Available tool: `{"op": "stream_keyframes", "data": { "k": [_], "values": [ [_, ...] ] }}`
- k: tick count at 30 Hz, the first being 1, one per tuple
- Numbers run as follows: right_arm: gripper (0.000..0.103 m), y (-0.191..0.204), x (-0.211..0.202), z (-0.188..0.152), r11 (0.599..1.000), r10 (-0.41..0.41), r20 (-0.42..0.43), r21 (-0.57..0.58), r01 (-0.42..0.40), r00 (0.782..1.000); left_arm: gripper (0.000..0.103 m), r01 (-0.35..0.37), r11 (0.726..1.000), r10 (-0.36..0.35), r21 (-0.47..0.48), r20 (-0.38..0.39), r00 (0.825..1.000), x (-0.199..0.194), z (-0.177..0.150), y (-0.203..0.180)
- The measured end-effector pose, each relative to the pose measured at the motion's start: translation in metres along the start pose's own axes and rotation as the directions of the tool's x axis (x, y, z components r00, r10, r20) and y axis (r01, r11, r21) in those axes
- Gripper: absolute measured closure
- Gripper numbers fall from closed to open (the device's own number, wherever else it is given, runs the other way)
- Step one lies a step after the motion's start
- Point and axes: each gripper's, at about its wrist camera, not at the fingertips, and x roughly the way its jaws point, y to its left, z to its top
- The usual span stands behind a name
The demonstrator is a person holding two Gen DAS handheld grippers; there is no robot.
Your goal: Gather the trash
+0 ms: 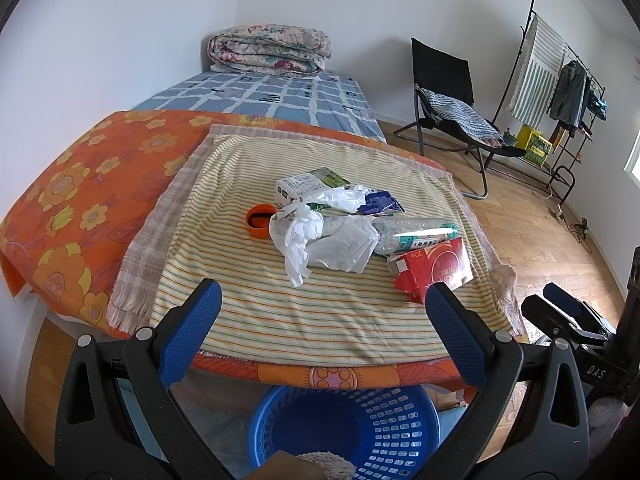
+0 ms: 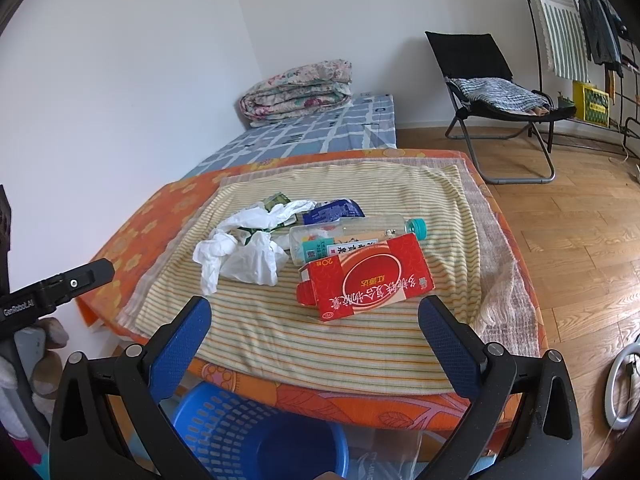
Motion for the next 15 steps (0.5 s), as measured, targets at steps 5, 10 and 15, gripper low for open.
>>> {"op": "stream_keyframes", "data": {
  "k": [5,10,15],
  "values": [
    [0.000,-0.0005,0.0002,-0.0007,1.000,0.002,-0.002,0.003,-0.002,1.000,0.000,-0.001,1.000,0.001,0.002,0.000,1.000,0.0003,-0.0001,-0.0001],
    [0.000,-0.0009,0.0006,-0.0014,1.000,0.001,-0.002,0.004,-0.001,1.000,0.000,-0.002,1.000,0.002,-0.001,0.003,1.000,-0.0007,0.0023,0.0035],
    [0.000,-0.0009,0.0008,-0.0012,1.000,0.003,-0.004,0.004,-0.003,1.000,0.000,-0.002,1.000,0.002,0.002,0.002,1.000,-0.0014,0.0017,0.0016]
  ]
}}
